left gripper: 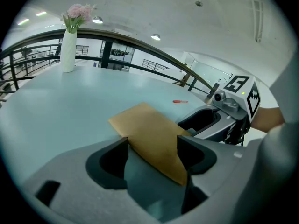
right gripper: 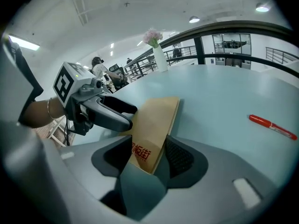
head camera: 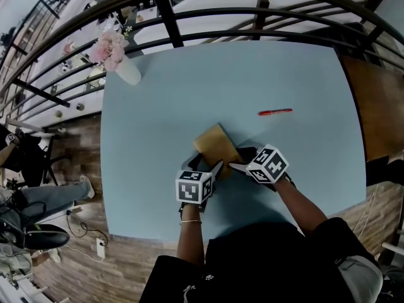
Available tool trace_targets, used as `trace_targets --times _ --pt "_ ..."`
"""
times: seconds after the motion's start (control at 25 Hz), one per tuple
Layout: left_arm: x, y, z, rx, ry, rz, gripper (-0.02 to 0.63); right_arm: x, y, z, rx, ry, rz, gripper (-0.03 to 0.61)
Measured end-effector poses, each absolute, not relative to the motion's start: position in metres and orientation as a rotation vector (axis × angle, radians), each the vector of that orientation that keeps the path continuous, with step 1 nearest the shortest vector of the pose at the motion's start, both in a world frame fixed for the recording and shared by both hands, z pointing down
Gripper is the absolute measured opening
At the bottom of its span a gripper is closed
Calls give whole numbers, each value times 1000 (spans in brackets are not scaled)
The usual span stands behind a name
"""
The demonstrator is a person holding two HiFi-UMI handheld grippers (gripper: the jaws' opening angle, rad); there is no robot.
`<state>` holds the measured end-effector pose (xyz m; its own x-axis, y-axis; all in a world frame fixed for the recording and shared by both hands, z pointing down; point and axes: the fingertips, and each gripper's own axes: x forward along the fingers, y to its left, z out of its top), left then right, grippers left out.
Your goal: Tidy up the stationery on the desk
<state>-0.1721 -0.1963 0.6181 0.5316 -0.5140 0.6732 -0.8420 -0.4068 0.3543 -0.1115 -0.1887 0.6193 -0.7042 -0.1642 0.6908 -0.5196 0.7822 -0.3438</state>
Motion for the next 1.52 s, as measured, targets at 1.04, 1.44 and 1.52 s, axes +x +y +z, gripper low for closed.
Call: trace_targets --times 1.04,1.44,1.52 --pt "-147 -170 613 2143 -1005 672 322 -89 -147 614 598 -2284 790 232" --pt "-130 -157 621 2168 -973 684 322 -74 -126 622 615 -2282 822 232" --pt "-129 -155 617 2168 -964 689 322 -74 -122 618 613 -2280 829 232"
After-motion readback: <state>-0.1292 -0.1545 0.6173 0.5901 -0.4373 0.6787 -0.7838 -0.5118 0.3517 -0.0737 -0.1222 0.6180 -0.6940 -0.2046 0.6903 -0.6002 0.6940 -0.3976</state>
